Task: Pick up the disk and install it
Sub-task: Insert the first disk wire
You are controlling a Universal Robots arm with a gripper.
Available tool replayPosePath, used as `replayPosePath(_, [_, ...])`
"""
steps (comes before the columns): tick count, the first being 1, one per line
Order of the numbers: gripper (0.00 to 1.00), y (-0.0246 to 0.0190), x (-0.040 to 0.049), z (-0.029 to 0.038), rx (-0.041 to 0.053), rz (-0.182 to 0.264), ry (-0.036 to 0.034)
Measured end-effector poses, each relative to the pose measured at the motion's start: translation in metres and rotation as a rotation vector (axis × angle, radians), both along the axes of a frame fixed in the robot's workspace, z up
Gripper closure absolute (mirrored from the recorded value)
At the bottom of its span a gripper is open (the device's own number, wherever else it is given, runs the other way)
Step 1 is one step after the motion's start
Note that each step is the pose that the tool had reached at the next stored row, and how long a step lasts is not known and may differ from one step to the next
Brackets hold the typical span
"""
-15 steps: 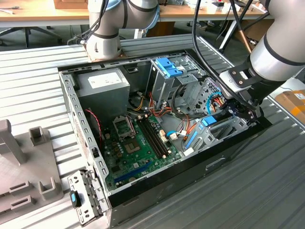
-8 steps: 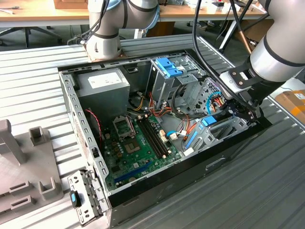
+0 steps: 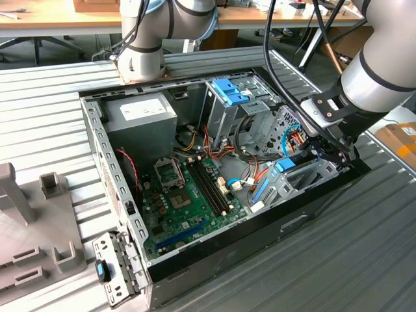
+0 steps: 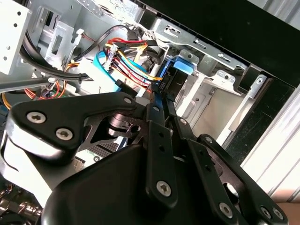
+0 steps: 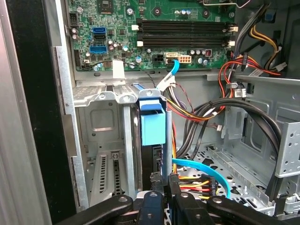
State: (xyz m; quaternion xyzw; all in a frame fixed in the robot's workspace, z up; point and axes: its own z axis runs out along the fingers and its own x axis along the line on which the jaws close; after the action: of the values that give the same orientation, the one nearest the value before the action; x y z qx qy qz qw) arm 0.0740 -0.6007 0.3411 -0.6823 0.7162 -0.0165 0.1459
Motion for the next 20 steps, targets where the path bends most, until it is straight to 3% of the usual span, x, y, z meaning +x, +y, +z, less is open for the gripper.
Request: replayPosePath(20, [0.84,0.0,0.0001,-0.0084,-0.0005,0.001,0.0])
